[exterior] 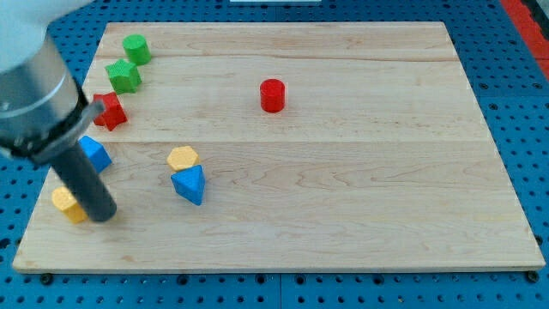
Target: Place the blue triangle below the yellow heart
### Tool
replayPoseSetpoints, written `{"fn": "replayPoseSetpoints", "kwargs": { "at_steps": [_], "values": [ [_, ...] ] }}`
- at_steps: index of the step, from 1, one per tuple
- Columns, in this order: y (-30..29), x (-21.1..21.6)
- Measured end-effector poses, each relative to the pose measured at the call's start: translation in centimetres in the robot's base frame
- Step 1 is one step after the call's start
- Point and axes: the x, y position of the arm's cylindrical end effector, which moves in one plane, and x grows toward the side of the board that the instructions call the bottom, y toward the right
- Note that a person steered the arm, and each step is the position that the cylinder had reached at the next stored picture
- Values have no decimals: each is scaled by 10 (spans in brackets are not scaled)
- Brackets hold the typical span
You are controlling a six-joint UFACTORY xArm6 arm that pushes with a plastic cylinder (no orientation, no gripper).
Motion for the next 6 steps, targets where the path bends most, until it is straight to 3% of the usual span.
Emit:
{"fn": "replayPoseSetpoints", "kwargs": {
  "at_steps": [1,2,3,4,6],
  "values": [
    [-15,18],
    [-57,-4],
    [-56,-12],
    [-30,25],
    [119,-3]
  ]
}}
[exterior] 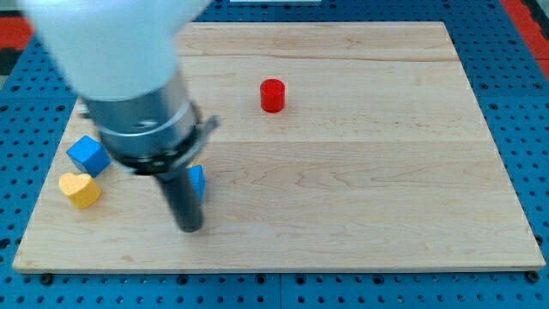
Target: Place the blue triangle below the yellow heart
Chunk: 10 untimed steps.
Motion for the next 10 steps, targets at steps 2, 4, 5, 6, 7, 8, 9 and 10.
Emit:
{"fn": "replayPoseSetpoints", "kwargs": {
  "at_steps": [2,4,5,6,7,8,9,10],
  "values": [
    [26,-68],
    [-31,-38],
    [-30,-65],
    [-50,-58],
    [-63,-37],
    [-81,-22],
    [-84,-12],
    [-85,1]
  ]
}}
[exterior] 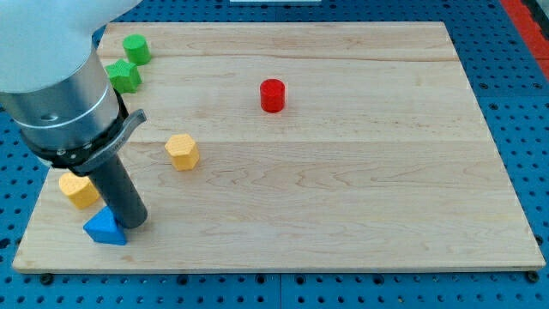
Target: Place the blue triangle below the yellow heart
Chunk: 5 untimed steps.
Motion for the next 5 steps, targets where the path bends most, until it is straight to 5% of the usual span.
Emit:
{"fn": "replayPoseSetpoints", "kwargs": {
  "at_steps": [5],
  "values": [
    [-29,17]
  ]
}}
